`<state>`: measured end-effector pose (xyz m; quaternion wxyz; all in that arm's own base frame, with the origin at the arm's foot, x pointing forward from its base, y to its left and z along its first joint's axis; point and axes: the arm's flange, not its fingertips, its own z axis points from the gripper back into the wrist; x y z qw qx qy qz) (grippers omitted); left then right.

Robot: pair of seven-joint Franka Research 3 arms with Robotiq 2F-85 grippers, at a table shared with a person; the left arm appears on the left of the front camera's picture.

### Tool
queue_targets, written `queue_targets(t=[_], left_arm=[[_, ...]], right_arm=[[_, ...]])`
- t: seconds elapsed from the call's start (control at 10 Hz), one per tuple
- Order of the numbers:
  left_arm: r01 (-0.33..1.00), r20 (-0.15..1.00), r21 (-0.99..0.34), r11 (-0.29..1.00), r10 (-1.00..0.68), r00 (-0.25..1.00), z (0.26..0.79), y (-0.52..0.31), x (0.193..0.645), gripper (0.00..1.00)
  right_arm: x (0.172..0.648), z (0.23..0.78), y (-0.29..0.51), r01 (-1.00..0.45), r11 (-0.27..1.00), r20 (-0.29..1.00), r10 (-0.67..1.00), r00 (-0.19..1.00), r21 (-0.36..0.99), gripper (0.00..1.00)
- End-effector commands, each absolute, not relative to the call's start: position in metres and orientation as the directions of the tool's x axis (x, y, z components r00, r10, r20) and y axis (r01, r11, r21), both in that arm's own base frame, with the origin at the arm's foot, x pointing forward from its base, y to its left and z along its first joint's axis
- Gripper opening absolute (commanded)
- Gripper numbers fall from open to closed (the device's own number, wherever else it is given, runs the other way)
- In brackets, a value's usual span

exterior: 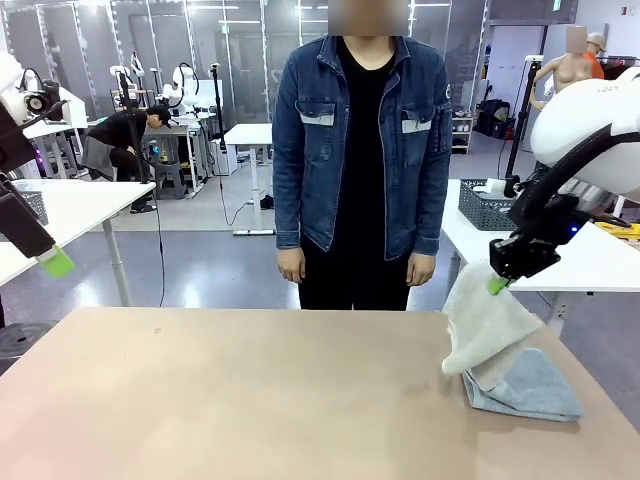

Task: Fold the towels and place them in the basket.
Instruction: Stack the folded Towel with hook on the right side of the table.

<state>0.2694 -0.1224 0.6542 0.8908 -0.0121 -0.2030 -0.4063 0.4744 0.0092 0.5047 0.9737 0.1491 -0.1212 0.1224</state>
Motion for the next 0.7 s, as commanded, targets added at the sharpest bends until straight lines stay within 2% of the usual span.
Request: queue_targets(t=[0.0,0.2,0.6], left_arm=[[0.726,0.384,0.154,0.670,-0.718,0.581,0.652,-0.123,0.270,1.00],[0.726,0.384,0.154,0.670,-0.718,0.581,0.652,-0.123,0.270,1.00],[0.726,0.384,0.154,0.670,-0.718,0.581,0.652,-0.123,0.270,1.00]], right_arm=[[0.487,0.479,-0.006,-0.271,0.909,0.274,0.186,0.944,0.317,0.04],[0.499,0.447,-0.016,-0.280,0.899,0.262,0.196,0.945,0.336,0.04],[0.500,0.410,-0.052,-0.278,0.946,0.225,0.238,0.945,0.169,0.04]])
